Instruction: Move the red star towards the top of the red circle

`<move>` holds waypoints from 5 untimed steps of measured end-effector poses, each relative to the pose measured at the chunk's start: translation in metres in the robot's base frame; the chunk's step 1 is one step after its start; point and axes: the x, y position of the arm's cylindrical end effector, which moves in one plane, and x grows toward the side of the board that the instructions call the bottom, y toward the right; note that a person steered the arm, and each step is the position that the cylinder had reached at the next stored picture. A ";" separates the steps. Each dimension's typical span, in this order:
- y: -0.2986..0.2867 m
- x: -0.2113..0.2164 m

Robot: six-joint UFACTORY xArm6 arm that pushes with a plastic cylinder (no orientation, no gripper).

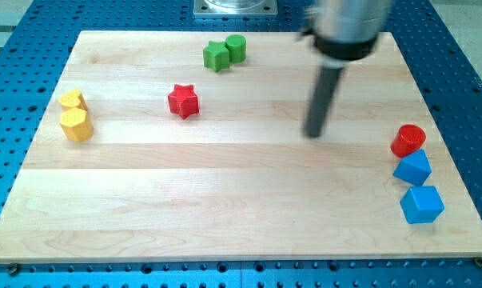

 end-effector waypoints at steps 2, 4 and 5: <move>-0.193 -0.038; -0.034 -0.096; 0.003 -0.127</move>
